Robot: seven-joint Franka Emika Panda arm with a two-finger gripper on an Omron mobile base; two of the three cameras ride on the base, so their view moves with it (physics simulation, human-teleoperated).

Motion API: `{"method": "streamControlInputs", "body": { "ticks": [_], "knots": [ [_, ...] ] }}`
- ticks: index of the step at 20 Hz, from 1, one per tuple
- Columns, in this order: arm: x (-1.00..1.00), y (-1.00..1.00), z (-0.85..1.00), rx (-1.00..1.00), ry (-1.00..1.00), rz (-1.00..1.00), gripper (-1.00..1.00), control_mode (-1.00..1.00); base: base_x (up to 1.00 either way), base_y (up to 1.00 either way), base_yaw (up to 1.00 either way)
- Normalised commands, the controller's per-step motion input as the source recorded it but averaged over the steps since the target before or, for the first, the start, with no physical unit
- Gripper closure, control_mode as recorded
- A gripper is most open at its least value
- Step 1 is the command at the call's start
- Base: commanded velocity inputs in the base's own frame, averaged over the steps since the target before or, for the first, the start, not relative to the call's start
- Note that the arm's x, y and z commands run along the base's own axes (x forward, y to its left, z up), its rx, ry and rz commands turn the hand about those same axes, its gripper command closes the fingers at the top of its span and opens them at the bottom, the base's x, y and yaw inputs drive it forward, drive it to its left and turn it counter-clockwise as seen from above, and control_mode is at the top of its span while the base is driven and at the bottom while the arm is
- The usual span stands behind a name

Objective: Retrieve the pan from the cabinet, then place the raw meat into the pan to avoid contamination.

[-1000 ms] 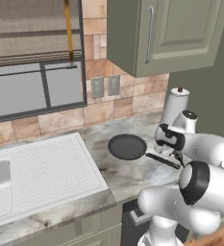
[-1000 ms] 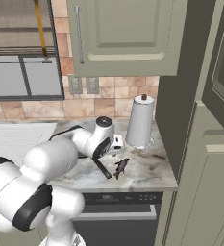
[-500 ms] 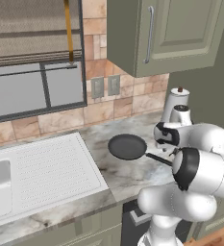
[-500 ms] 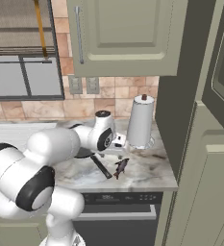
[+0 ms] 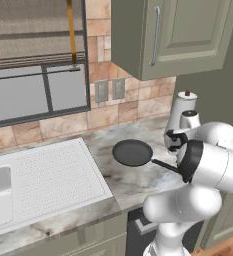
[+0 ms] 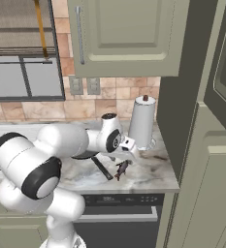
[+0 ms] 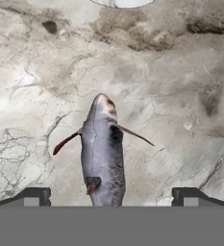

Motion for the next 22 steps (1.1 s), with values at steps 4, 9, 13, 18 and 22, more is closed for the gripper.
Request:
{"method": "streamControlInputs", "body": {
  "ticks": [4,9,13,18,22],
  "knots": [
    [0.04,-0.07,-0.21,-0.02,-0.01,-0.05,-1.0,-1.0,0.0,0.0,0.0],
    [0.09,0.0,-0.16,0.01,-0.02,0.0,-1.0,-1.0,0.0,0.0,0.0],
    [0.05,0.0,-0.1,0.05,-0.04,0.0,-1.0,-1.0,0.0,0.0,0.0],
    [0.02,0.0,-0.14,0.04,-0.04,0.0,-1.0,-1.0,0.0,0.0,0.0],
    [0.0,-0.03,-0.17,0.02,-0.04,0.0,-1.0,-1.0,0.0,0.0,0.0]
  ]
}}
